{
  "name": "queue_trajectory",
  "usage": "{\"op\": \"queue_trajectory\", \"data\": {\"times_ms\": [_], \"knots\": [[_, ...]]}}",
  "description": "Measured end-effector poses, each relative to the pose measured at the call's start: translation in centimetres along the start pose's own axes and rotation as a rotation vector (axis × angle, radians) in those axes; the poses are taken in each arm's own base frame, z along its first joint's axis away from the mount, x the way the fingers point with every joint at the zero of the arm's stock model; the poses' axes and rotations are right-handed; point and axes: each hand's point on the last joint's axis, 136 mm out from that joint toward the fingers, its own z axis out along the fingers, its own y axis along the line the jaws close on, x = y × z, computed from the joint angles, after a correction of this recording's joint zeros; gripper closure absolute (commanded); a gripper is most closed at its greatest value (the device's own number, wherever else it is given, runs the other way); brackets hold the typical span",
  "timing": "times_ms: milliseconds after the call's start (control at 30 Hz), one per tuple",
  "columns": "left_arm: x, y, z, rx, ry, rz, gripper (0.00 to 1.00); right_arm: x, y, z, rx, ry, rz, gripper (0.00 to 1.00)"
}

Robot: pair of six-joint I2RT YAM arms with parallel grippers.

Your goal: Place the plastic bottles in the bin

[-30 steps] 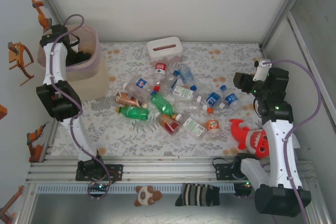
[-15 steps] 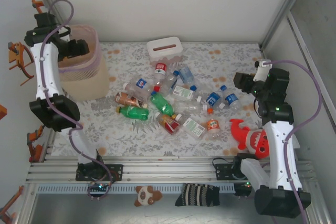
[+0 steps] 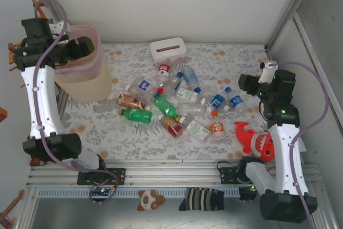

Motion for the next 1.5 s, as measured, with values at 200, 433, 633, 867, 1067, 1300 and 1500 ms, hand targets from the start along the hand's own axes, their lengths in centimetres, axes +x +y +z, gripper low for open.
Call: {"op": "queue_trajectory", "data": {"times_ms": [200,433,633,867,1067,1300,1500], "knots": [[4.8,-1.8,-0.4,0.078,-0.016,-0.105,0.24,0.0,0.2,-0.1,-0.009,-0.003,-0.001,0.39],[10.4,-1.7,0.0,0.077,-0.022,-0.274,0.31,-0.2,0.6,-0.3,-0.027,-0.009,0.0,0.39],[14.9,1.2,1.3,-0.017,-0.01,-0.447,0.33,0.0,0.7,-0.2,-0.038,-0.006,0.007,0.39],[20.1,3.4,5.3,-0.052,0.079,-0.607,0.35,0.1,0.8,-0.1,-0.048,-0.006,0.016,0.39],[23.8,4.7,9.0,-0.065,0.167,-0.707,0.38,0.3,0.7,0.1,-0.047,-0.003,0.016,0.39],[27.8,6.0,12.8,-0.09,0.271,-0.785,0.41,0.4,0.7,0.2,-0.046,0.001,0.018,0.39],[29.3,6.4,15.1,-0.086,0.316,-0.817,0.45,0.4,0.6,0.3,-0.045,0.005,0.019,0.39]]}}
